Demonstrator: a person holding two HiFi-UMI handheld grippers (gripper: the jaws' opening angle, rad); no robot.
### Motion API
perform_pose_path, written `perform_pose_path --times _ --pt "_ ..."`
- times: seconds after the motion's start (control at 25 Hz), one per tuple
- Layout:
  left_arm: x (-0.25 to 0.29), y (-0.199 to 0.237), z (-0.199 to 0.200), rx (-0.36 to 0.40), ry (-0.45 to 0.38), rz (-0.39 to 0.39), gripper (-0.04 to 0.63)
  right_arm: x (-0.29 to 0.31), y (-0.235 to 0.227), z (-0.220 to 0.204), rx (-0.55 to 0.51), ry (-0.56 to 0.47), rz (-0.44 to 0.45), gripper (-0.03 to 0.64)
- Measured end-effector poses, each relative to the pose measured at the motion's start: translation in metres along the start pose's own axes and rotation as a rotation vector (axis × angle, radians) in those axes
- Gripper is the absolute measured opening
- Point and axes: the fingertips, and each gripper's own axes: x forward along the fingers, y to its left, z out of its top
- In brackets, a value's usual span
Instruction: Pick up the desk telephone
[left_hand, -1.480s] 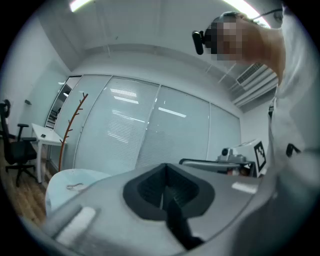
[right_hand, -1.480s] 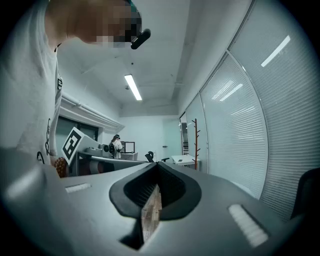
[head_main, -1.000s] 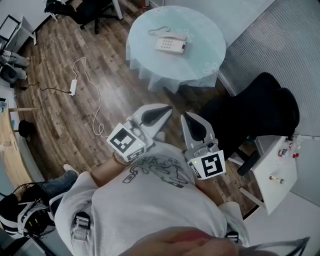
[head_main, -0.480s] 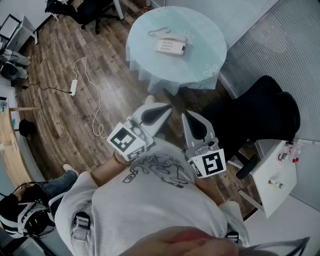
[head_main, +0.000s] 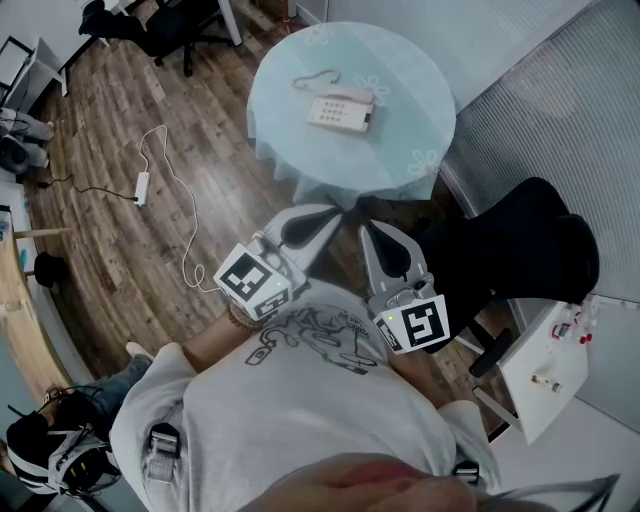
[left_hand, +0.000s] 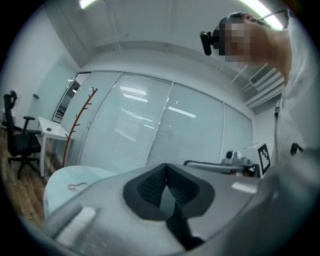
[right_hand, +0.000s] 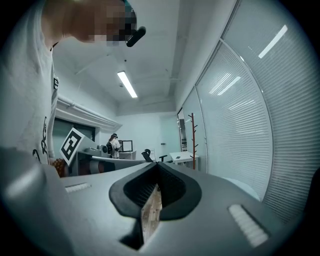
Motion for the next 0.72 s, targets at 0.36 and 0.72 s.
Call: perform_pose_path --times 0.36,0.72 --pt "0.044 0.119 0.037 -0.012 0.008 -0.018 0.002 0.121 -0.058 0.016 -0.007 0.016 -0.010 0.006" --pt "0.084 0.237 0.077 -0.035 0.016 -0.040 0.002 0.238 -0.111 0.029 -0.012 0.044 -0.048 0.006"
